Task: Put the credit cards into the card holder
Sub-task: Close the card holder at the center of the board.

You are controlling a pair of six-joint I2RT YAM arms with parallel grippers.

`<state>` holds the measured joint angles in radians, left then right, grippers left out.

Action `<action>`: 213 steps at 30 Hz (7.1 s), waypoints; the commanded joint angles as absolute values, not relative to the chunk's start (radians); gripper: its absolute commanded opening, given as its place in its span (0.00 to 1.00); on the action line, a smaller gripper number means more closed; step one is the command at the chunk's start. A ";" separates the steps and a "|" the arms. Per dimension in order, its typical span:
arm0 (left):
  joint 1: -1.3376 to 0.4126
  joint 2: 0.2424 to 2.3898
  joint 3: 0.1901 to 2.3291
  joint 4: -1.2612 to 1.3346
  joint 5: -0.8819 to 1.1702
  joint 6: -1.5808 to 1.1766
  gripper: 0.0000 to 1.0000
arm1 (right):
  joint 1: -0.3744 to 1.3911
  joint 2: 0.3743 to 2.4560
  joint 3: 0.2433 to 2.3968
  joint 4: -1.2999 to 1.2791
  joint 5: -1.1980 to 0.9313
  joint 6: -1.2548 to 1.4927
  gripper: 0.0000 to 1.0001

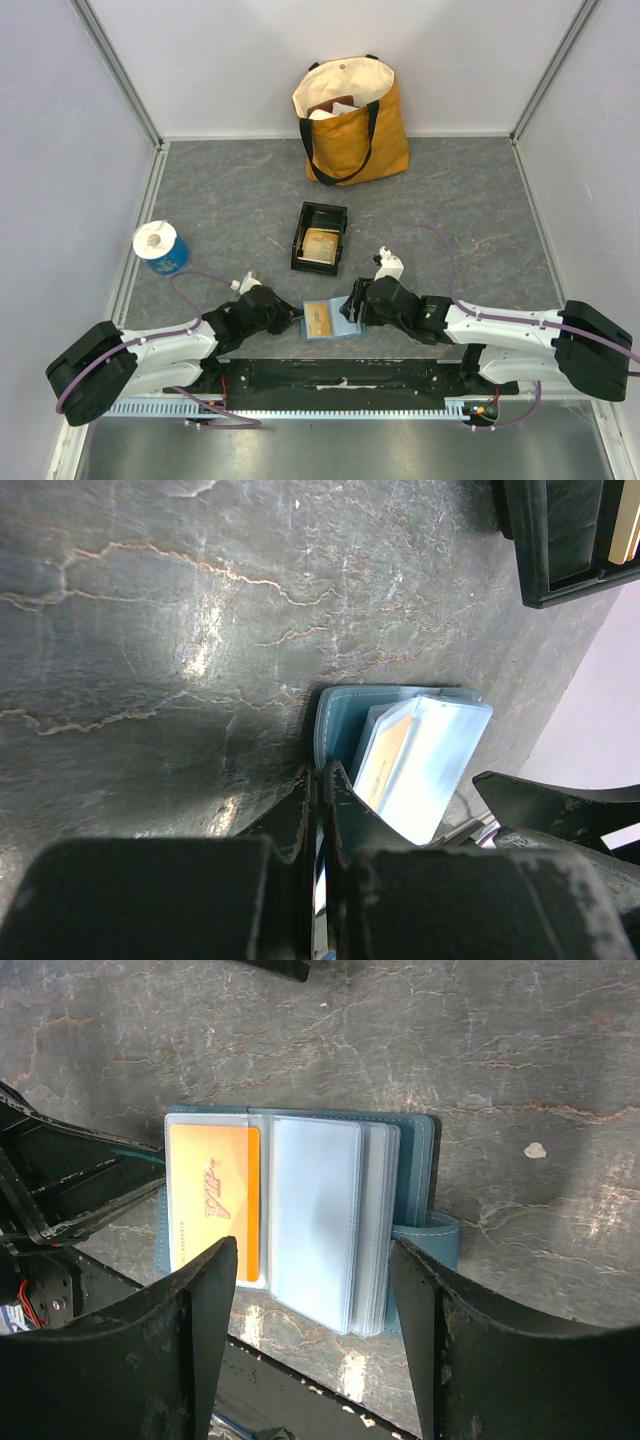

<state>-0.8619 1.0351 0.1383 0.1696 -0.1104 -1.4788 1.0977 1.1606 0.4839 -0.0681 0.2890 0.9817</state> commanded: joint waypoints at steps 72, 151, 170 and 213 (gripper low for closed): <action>-0.864 1.052 0.253 -0.053 -0.164 -1.312 0.02 | 1.085 1.160 0.543 0.088 0.161 0.902 0.65; -0.900 1.244 0.676 -0.144 0.116 -0.824 0.34 | 1.077 1.118 0.187 0.373 0.359 0.916 0.40; -0.956 1.454 0.690 0.095 0.278 -0.893 0.42 | 1.077 0.766 0.100 0.229 0.454 0.995 0.57; -0.954 1.540 0.709 -0.072 0.084 -0.785 0.02 | 1.069 1.031 0.351 0.003 0.261 0.767 0.63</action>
<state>-0.9512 1.5269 0.7052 -0.0635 0.1299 -0.7971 1.0729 0.9592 0.2569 0.0158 0.3038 0.9054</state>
